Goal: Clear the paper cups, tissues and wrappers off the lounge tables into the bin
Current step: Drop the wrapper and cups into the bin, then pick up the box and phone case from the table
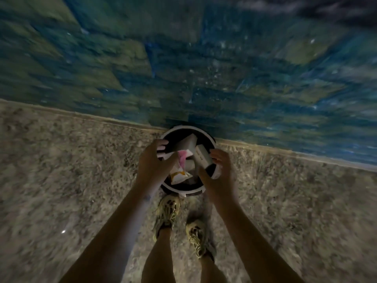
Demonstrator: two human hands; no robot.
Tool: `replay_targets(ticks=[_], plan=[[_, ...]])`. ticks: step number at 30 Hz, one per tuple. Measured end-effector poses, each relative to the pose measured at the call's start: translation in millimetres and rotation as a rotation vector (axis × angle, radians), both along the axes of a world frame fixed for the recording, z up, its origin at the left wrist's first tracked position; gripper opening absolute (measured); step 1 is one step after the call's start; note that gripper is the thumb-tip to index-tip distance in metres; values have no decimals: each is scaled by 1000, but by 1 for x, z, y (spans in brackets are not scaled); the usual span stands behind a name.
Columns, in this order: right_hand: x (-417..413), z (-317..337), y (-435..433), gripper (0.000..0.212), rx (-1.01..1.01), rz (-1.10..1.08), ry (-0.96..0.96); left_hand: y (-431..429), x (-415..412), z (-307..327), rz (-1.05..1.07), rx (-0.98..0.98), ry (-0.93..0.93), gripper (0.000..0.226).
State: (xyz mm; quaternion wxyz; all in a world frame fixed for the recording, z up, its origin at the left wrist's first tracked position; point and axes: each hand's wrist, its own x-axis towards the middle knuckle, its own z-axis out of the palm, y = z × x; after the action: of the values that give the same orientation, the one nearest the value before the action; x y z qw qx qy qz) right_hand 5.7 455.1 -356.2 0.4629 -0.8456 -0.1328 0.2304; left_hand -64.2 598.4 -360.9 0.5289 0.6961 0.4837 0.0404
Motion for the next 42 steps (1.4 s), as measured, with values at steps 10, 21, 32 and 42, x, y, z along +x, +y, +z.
replay_targets(ticks=[10, 21, 32, 42], plan=[[-26, 229, 95, 35, 415, 452, -266, 42, -94, 261, 232, 402, -321, 25], [-288, 429, 199, 27, 863, 1058, -241, 15, -393, 473, 723, 814, -252, 27], [-667, 513, 253, 24, 1132, 1547, -141, -59, -751, 541, 1213, 1038, -39, 33], [-891, 499, 289, 24, 1107, 1805, -18, -65, -939, 538, 1468, 1021, 113, 42]])
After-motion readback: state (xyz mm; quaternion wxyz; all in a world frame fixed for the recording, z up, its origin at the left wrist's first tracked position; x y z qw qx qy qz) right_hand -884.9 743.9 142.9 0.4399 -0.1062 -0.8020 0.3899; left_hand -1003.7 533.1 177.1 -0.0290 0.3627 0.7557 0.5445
